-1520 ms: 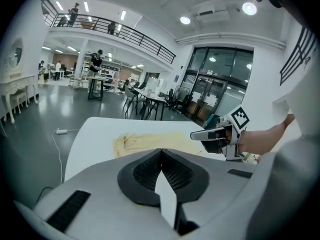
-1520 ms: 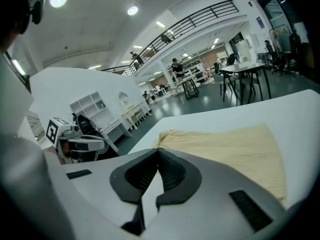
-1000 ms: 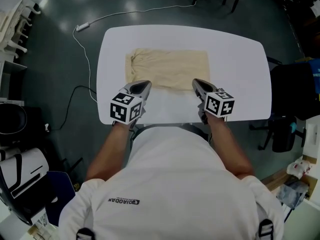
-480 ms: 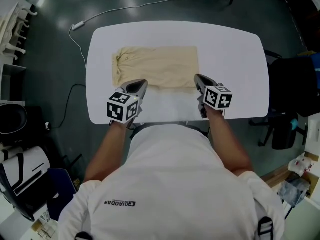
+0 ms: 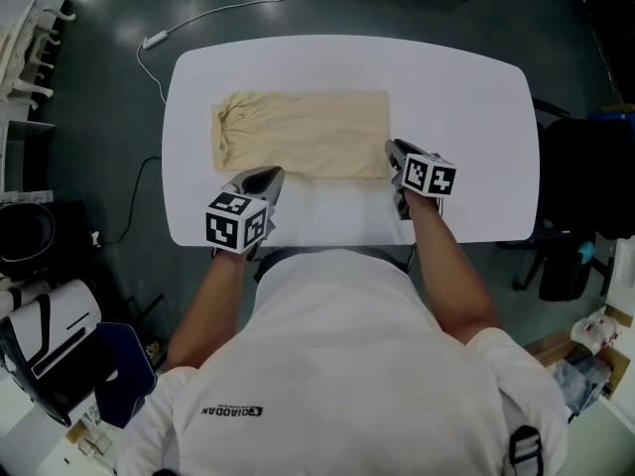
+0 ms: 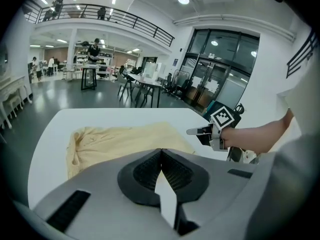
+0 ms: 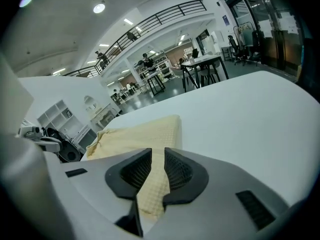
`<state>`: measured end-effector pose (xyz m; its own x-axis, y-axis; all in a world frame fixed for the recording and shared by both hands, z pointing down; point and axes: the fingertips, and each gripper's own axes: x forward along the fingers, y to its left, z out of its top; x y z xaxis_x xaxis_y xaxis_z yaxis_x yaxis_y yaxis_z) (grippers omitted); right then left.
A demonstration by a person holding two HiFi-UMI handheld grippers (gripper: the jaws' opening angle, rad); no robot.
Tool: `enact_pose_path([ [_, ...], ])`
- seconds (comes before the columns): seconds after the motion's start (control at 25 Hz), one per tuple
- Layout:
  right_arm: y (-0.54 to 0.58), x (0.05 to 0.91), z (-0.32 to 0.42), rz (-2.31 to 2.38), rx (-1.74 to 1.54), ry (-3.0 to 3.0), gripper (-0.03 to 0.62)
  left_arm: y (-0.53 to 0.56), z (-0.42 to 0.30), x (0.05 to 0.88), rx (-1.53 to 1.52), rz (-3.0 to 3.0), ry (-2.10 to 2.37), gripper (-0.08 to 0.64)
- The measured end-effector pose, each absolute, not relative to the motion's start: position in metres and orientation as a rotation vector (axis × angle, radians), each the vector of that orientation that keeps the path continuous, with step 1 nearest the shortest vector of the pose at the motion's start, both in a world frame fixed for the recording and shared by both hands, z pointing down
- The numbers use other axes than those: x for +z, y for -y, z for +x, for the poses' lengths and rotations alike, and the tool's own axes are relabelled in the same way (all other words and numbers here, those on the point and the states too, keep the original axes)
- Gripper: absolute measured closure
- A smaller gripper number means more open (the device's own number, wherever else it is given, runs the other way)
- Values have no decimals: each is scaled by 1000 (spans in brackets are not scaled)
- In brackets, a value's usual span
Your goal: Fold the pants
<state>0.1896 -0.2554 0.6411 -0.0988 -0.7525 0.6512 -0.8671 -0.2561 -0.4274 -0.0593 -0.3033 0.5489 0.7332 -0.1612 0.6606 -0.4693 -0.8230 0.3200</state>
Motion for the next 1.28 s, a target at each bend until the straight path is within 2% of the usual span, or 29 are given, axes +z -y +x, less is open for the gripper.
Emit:
enact_pose_path([
  [0.2, 272, 669, 205, 1979, 1401, 1806, 481, 312, -50, 554, 878, 2427, 515, 532],
  [0.4, 284, 687, 210, 1966, 1539, 1807, 436, 313, -52, 556, 881, 2403, 544, 532],
  [0.64, 286, 705, 205, 1965, 1703, 1781, 428, 313, -72, 562, 888, 2368, 600, 532],
  [0.76, 287, 709, 203, 1959, 1723, 1763, 459, 314, -81, 562, 879, 2361, 615, 532],
  [0.92, 288, 708, 201, 1954, 1736, 1760, 534, 315, -87, 557, 861, 2368, 621, 532],
  [1.28, 293, 674, 191, 2033, 1593, 1778, 553, 324, -110, 545, 808, 2401, 633, 532],
])
